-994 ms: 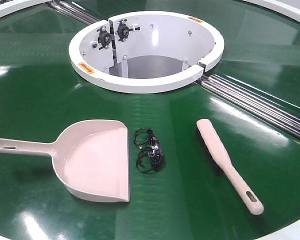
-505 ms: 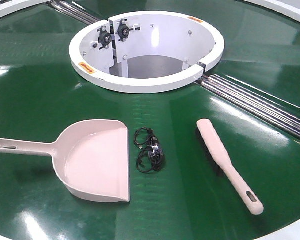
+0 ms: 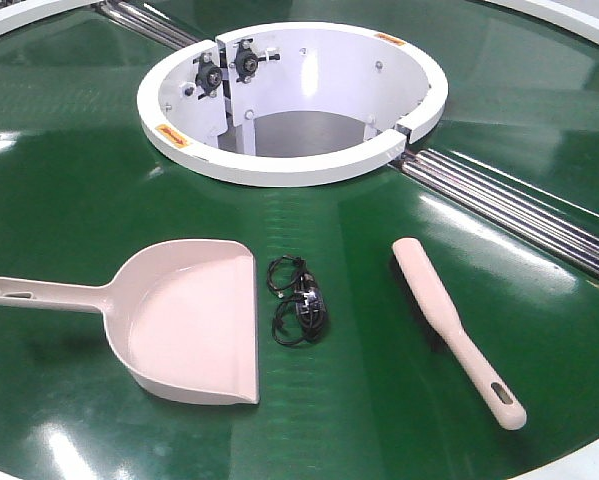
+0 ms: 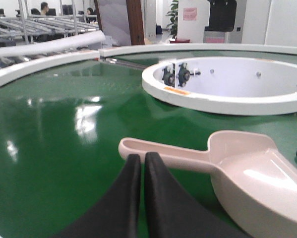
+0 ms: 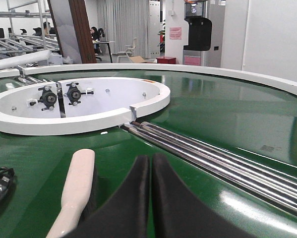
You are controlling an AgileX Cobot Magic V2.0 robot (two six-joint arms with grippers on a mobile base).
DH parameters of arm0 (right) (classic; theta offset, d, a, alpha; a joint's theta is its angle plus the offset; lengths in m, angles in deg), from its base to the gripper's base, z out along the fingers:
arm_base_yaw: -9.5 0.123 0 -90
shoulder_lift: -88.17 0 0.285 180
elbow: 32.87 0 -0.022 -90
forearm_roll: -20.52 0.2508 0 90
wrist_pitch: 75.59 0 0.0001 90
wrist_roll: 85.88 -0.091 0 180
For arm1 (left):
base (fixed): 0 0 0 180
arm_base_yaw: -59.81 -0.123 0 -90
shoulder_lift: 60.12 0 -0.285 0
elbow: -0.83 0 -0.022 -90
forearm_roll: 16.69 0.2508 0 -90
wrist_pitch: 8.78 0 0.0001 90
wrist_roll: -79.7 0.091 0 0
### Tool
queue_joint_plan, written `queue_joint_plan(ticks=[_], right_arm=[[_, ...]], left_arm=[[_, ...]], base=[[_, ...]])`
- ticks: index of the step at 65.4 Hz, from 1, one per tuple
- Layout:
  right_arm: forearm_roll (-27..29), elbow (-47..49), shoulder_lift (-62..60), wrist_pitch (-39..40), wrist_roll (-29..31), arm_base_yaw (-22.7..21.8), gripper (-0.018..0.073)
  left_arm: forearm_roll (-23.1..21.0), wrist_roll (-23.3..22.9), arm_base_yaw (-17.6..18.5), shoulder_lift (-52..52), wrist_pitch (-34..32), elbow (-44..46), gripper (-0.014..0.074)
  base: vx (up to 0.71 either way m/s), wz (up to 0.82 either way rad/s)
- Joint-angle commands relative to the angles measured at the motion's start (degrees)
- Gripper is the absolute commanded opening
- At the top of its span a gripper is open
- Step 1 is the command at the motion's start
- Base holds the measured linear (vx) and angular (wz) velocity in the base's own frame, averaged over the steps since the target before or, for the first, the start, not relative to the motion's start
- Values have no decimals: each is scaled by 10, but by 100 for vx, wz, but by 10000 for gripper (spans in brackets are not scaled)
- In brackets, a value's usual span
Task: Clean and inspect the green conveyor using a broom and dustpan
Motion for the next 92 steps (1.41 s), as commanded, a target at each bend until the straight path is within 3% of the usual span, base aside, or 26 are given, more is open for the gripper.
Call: queue_joint_plan(ticks=[1,6,11,19,32,37,62,70,84,92], right_arm=[[-2,-2,-6,40,2,1,-8],[-2,-2,-6,40,2,1,-8],[-2,-2,-6,40,2,1,-8],[-2,-2,-6,40,2,1,-8],[-2,-2,-6,40,2,1,-8],[-2,-2,-6,40,2,1,-8],[-2,-2,-6,40,2,1,-8],[-2,-2,-6,40,2,1,-8],[-2,-2,-6,40,2,1,-8],[-2,-2,-6,40,2,1,-8]], left_arm=[[1,1,-2,8,-116,-5,-6],[-5,0,-2,8,-188,6,-6],[-26,-13,-2,6,-179,43,-6],[-29,-9,-2,-41,-72,145,-6],[-29,-9,-2,-218,128,301,-6],[-29,-9,-2,-280,175,341,-6],[-31,-8,-2,-422,157,350,27],[-31,-8,-2,-434,157,355,123],[-29,-8,-2,-440,154,354,430],[-40,-9,-2,-436,157,354,531]], base=[[0,0],[0,0],[0,0],[0,0],[0,0],[0,0],[0,0],[0,0],[0,0],[0,0]])
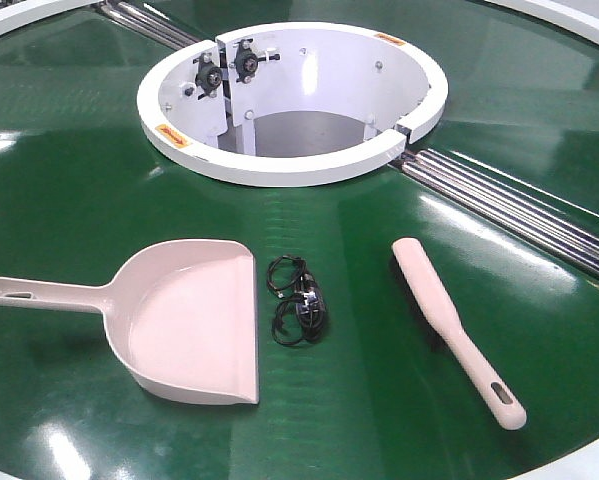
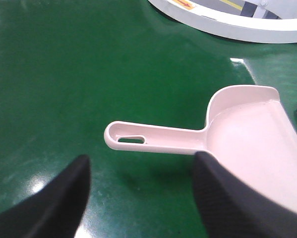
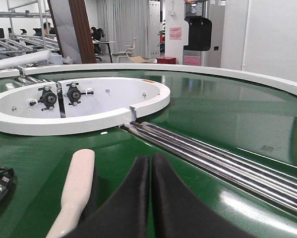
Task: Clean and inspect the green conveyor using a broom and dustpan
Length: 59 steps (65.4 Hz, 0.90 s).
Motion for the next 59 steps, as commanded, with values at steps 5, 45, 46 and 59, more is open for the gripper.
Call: queue_joint_plan(ticks=[5,45,46,59], right_arm=[[-2,-2,-6,40,2,1,-8],[-2,-2,-6,40,2,1,-8],[-2,-2,-6,40,2,1,-8],[-2,-2,-6,40,2,1,-8]], left_arm=[[-23,-2,-2,3,-26,21,553],[-144,426,-2,-286,394,397,552],[-146,435,-2,-293,394,402,552],[-163,560,4,-377,391,435,552]], base=[[0,0],[0,0],[0,0],[0,0]])
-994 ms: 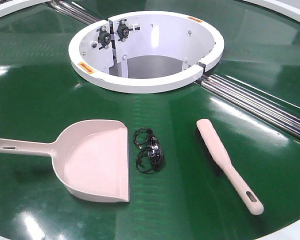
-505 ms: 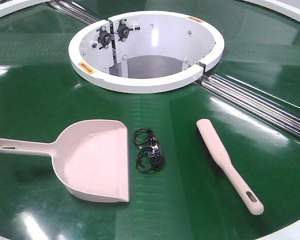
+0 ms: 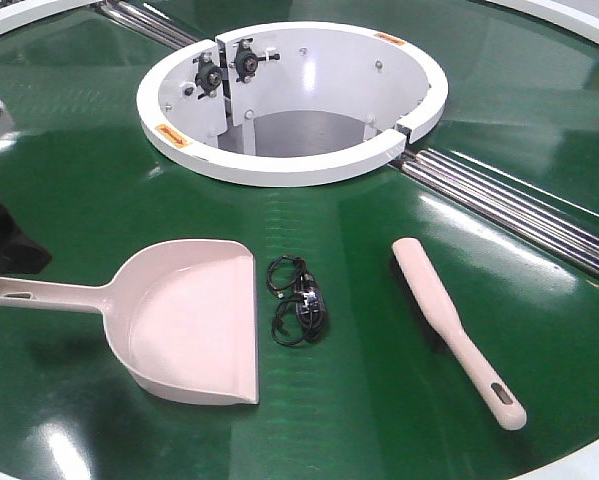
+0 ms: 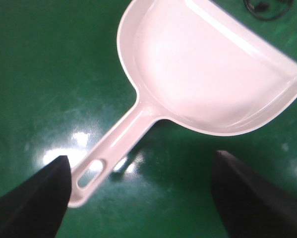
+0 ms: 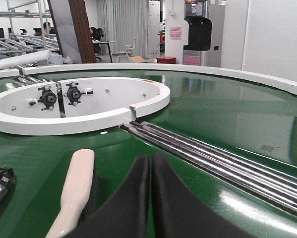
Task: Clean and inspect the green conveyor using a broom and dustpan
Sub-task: 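Reach the left gripper down and grasp the pink dustpan handle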
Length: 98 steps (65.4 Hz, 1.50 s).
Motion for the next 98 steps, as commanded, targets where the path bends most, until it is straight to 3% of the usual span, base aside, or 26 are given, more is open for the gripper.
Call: queue_joint_plan(ticks=[1,8,15,24,33,57,75,92,98], right_arm=[[-2,-2,-6,40,2,1,-8],[-2,-2,-6,40,2,1,-8],[-2,-2,-6,40,2,1,-8],[-2,-2,-6,40,2,1,-8],[-2,-2,-6,40,2,1,-8],[-2,-2,-6,40,2,1,-8],[-2,-2,-6,40,2,1,-8],[-2,-2,-6,40,2,1,-8],[-2,-2,-6,40,2,1,-8]], left_arm=[[-24,66,7,-14,-16,22,552],[-16,133,22,-39,-42,22,552],[-5,159,36,-62,-60,22,552],[52,195,69,-90,-66,22,552],[116,210,97,-121,-75,22,552],[194,211,105,-184,-83,19,510],[192,211,105,-219,-93,19,344],[195,211,106,-223,-96,20,-11],[193,211,107,-216,-93,20,-8]], base=[[0,0],[0,0],[0,0],[0,0],[0,0],[0,0],[0,0],[0,0],[0,0]])
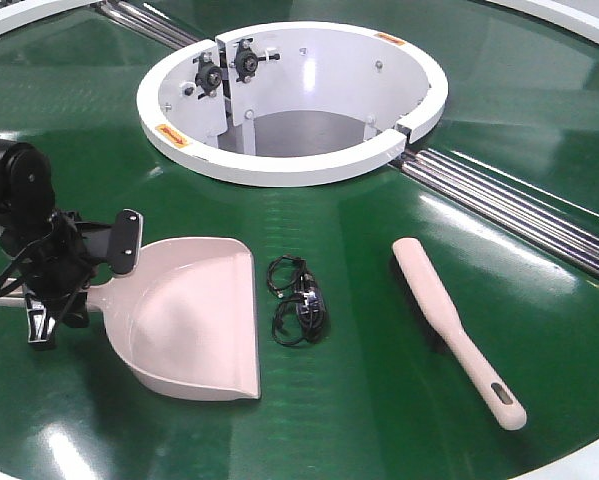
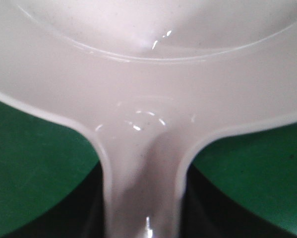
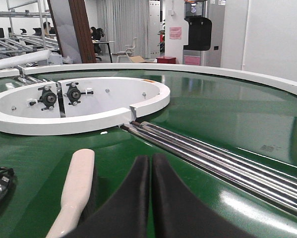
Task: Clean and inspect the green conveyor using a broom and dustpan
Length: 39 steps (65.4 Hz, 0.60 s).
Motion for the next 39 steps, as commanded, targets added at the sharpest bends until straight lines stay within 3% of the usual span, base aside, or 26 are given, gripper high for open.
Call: queue_joint_plan(ticks=[1,23,39], right_arm=[[-2,-2,-6,40,2,1,-8],[-2,-2,-6,40,2,1,-8],[-2,-2,-6,40,2,1,-8]], left_arm=[[-5,-1,4,36,-3,16,-8],[1,-3,4,47,44,44,-8],[72,-37,35,47,57,44,-8]], base=[[0,0],[0,0],[0,0]])
